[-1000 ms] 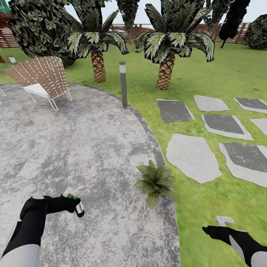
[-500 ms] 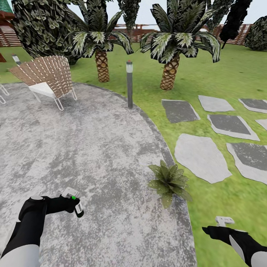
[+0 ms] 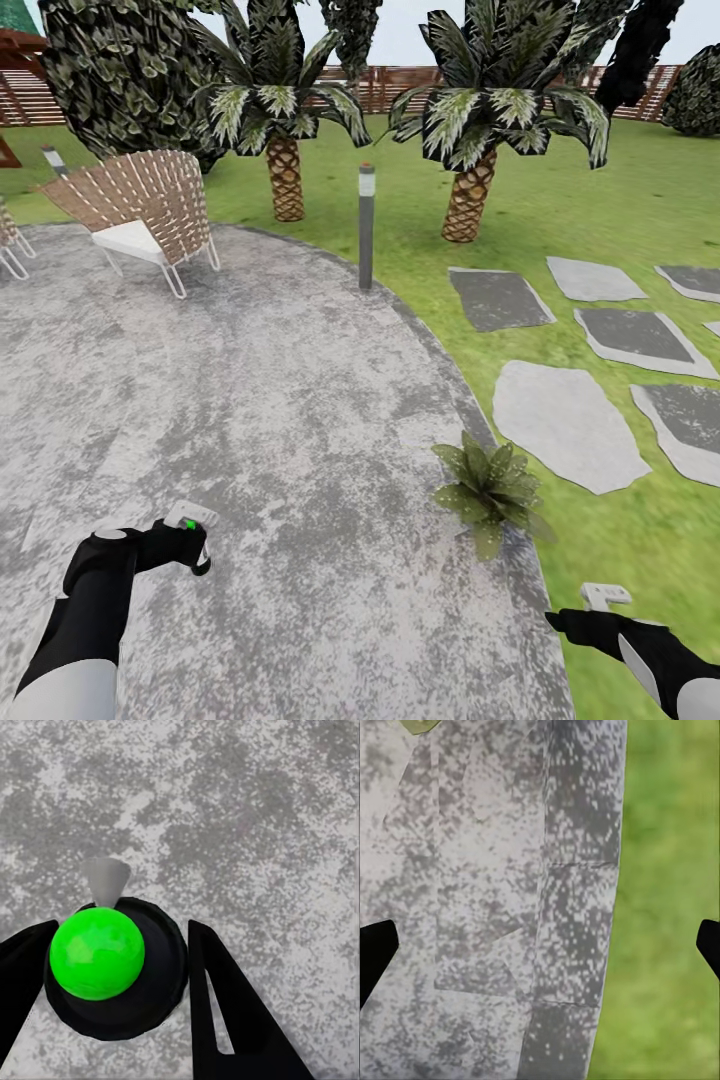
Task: Pick up the pesticide atomizer in the garden and spray insectifuge to fully cover both potted plants in the garden.
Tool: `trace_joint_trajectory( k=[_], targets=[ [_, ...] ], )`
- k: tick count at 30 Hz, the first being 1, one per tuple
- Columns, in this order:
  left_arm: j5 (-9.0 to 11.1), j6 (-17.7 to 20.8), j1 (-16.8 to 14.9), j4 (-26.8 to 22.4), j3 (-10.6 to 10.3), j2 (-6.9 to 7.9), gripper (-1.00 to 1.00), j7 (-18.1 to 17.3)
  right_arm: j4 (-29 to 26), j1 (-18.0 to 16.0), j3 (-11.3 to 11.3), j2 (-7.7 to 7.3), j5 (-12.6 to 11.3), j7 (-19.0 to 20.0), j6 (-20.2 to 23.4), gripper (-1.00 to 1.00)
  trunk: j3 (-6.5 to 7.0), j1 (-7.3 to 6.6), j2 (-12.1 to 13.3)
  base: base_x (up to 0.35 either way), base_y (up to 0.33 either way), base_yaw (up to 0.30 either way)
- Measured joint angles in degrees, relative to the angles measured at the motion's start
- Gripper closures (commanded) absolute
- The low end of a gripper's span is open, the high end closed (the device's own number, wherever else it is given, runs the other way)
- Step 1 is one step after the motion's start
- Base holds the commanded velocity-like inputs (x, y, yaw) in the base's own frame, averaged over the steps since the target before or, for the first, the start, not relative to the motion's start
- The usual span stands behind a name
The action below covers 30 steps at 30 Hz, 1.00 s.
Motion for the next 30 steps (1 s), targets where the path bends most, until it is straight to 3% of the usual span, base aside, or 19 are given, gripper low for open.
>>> trace_joint_trajectory(
  k=[12,17,30],
  targets=[
    [-0.1,0.0,0.0,0.1,-0.1,-0.85,1.0,0.1,0.0,0.0,0.0,0.0,-0.1,0.0,0.0,-1.0,0.0,0.0,0.0,0.0,0.01,0.0],
    [-0.1,-0.1,0.0,0.1,-0.2,-1.89,1.0,0.1,-0.3,0.0,-0.1,0.0,0.0,0.3,0.1,-1.0,0.0,0.0,0.0,0.0,0.0,0.0],
    [-0.2,-0.1,0.0,1.3,-0.3,-1.99,1.0,0.2,-0.3,0.0,-0.1,-0.01,0.0,0.4,0.1,-1.0,0.0,0.0,0.0,0.0,0.0,-0.032]
  ],
)
